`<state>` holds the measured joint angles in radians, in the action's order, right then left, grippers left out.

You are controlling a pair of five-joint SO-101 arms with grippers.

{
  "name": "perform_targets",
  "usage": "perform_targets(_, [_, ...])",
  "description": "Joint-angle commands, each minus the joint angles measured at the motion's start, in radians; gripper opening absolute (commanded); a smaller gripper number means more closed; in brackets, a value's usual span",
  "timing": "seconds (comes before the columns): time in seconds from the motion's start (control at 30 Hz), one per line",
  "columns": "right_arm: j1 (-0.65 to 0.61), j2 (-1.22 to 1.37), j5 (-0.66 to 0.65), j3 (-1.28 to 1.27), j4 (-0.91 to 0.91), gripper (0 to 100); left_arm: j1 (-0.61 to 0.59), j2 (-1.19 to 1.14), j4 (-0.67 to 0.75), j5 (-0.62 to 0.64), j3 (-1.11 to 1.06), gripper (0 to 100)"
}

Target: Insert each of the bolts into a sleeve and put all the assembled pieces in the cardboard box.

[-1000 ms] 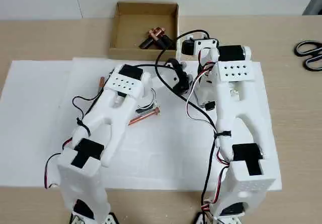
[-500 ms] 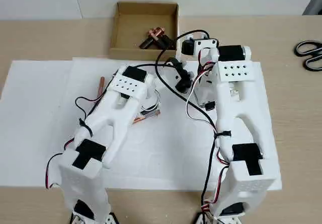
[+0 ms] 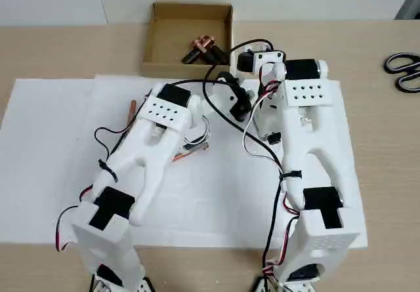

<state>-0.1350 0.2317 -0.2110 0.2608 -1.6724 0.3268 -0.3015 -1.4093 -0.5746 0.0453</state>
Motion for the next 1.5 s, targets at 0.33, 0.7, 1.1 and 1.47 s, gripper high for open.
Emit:
perform_targets(0.33, [0.002, -0.070, -0.002, 0.048, 0.008, 0.4, 0.011, -0.052, 0.132, 0.009, -0.088, 8])
perform_targets(0.7, [0.002, -0.070, -0.002, 0.048, 0.008, 0.4, 0.012, -0.141, 0.181, 0.038, -0.087, 0])
perform_targets(1.1, [0.001, -0.071, -0.002, 0.157, 0.004, 0.4, 0.002, 0.092, -0.012, 0.106, 0.045, 1])
perform_targets(1.47, [-0.002, -0.423, -0.002, 0.206, -0.010, 0.4, -0.038, 0.448, -0.215, 0.109, 0.045, 1])
